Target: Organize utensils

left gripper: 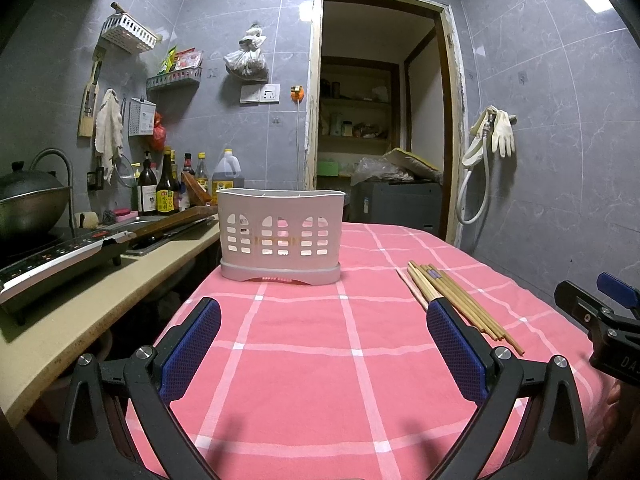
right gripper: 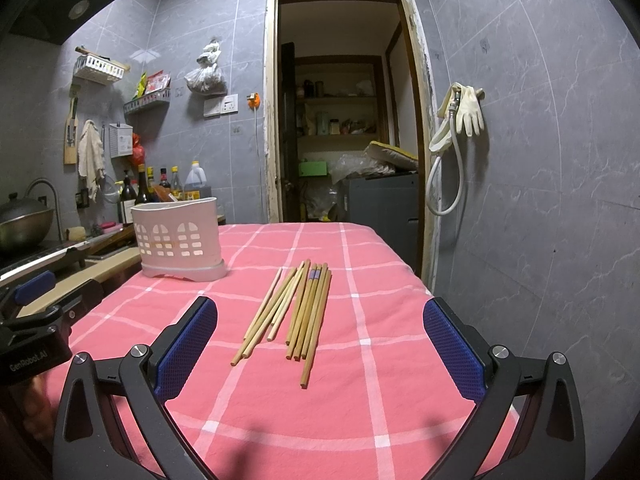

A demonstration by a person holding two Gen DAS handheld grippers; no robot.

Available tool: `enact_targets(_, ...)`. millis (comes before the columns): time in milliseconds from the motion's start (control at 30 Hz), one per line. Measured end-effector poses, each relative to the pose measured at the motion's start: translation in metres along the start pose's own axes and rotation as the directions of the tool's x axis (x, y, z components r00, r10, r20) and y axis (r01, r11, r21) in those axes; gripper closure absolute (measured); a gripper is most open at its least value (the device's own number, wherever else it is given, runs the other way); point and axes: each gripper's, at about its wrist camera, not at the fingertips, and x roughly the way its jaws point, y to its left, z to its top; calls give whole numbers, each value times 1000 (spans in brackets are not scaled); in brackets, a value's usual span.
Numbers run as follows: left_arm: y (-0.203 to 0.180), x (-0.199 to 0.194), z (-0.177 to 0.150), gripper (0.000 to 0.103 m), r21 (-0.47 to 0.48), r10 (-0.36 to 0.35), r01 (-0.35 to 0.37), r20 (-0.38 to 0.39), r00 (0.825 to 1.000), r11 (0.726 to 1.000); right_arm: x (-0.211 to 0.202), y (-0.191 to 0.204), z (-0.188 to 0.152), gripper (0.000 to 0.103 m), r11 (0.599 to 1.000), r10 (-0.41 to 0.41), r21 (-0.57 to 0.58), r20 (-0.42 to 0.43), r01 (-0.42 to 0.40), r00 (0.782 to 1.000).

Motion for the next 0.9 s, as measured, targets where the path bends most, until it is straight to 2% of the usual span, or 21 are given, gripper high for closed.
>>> enact_targets(900, 0, 0, 0, 2, 0, 0, 0, -3, 1000, 1000, 1, -1, 0, 0, 1000, 0, 2, -5, 0, 1000)
